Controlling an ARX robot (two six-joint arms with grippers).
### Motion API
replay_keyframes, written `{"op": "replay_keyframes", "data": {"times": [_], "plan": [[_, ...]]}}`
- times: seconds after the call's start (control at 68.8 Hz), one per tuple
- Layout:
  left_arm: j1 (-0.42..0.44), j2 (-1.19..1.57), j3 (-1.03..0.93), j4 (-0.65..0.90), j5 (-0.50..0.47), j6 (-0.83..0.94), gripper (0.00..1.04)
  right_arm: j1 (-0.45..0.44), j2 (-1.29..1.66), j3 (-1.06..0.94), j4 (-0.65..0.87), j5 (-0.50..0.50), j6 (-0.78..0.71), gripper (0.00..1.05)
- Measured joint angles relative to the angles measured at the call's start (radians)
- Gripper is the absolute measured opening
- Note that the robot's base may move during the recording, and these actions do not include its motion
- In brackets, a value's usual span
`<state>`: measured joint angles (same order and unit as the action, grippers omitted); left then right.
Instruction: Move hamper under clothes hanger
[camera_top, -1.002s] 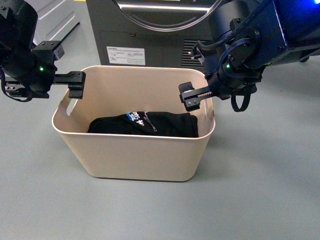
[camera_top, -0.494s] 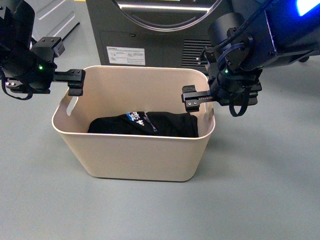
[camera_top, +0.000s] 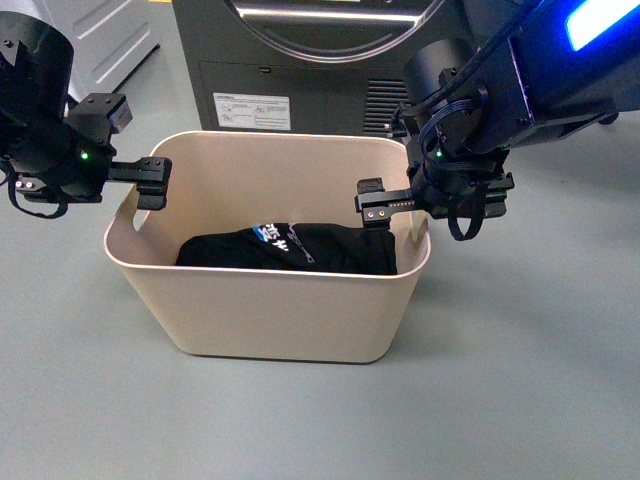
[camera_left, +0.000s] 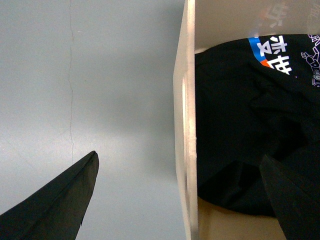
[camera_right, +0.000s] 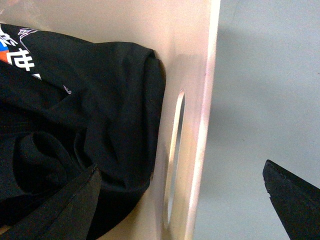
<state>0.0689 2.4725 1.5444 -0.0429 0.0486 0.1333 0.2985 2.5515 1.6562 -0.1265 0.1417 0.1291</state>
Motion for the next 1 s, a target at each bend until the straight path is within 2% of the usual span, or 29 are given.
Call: {"op": "replay_keyframes", "data": {"times": [0.305, 0.407, 0.552, 0.813, 0.901, 0.944, 1.002], "plan": [[0.005, 0.015, -0.001, 0.019, 0.004, -0.001, 0.98, 0.005, 0.015, 0.010, 0.001, 0.020, 0.000, 0.97], [0.003, 0.024, -0.001, 0.033, -0.003, -0.003, 0.85, 0.006, 0.018, 0.013, 0.012, 0.024, 0.002, 0.94], [-0.009, 0.029, -0.002, 0.063, -0.004, -0.011, 0.51, 0.009, 0.018, 0.016, 0.014, 0.050, 0.001, 0.61], [-0.018, 0.030, -0.005, 0.066, -0.003, -0.012, 0.14, 0.009, 0.018, 0.016, 0.016, 0.063, 0.000, 0.24], [-0.018, 0.030, -0.005, 0.066, -0.005, -0.024, 0.04, 0.009, 0.018, 0.016, 0.018, 0.061, 0.000, 0.12], [-0.018, 0.030, -0.005, 0.068, -0.005, -0.029, 0.04, 0.009, 0.018, 0.016, 0.018, 0.059, 0.007, 0.05], [-0.017, 0.030, -0.005, 0.070, -0.004, -0.032, 0.04, 0.010, 0.018, 0.016, 0.018, 0.060, 0.016, 0.03]]}}
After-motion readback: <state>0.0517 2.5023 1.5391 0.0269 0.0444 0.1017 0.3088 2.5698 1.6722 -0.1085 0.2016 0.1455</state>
